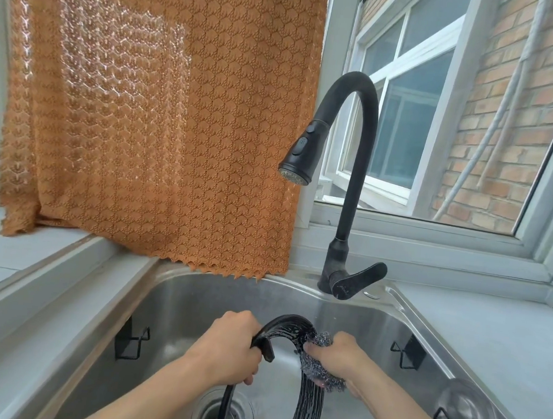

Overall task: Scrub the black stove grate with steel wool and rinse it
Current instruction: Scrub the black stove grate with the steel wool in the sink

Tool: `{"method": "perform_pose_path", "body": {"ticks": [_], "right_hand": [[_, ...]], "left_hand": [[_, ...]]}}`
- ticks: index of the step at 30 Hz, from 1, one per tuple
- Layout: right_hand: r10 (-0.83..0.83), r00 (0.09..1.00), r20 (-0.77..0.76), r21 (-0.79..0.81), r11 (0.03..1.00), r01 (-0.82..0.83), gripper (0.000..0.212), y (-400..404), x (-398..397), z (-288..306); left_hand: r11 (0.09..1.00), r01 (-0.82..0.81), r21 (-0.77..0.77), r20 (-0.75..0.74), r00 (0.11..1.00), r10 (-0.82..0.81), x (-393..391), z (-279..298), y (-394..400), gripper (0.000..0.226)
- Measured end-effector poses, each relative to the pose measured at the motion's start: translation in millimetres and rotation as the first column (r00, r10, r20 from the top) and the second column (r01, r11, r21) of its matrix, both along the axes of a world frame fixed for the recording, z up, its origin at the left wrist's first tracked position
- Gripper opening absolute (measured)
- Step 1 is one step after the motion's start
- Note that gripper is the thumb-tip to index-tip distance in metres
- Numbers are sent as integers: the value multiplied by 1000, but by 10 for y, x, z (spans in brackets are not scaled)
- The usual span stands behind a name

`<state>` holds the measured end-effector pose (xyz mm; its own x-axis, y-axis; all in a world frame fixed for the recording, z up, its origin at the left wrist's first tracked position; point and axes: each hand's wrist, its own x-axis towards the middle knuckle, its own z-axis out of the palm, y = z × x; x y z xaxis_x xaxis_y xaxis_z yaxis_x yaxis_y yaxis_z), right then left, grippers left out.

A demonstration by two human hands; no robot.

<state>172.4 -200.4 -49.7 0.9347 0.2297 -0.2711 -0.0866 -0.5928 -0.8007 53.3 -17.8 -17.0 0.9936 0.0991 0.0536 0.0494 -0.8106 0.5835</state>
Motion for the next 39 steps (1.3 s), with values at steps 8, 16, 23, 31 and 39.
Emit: {"method": "perform_pose_path", "body": {"ticks": [8, 16, 23, 31, 39], "right_hand": [[-128, 975, -184, 284, 942, 178, 46, -108, -17, 124], [-36, 968, 249, -170, 982, 80, 58, -99, -32, 253], [423, 873, 244, -161, 905, -394, 62, 25, -443, 393], [536, 760, 369, -280, 843, -458, 48, 174, -419, 256], [504, 740, 445, -315, 862, -398, 37, 217, -392, 169]], "left_hand": [[999, 5, 44, 11, 1000, -6, -5, 15, -14, 27], [999, -43, 15, -24, 999, 43, 34, -41, 35, 25], [984, -99, -147, -71, 993, 89, 38, -26, 63, 18], [931, -89, -353, -176, 984, 27, 54, -17, 88, 28], [979, 41, -197, -119, 991, -65, 18, 27, 16, 26]]}}
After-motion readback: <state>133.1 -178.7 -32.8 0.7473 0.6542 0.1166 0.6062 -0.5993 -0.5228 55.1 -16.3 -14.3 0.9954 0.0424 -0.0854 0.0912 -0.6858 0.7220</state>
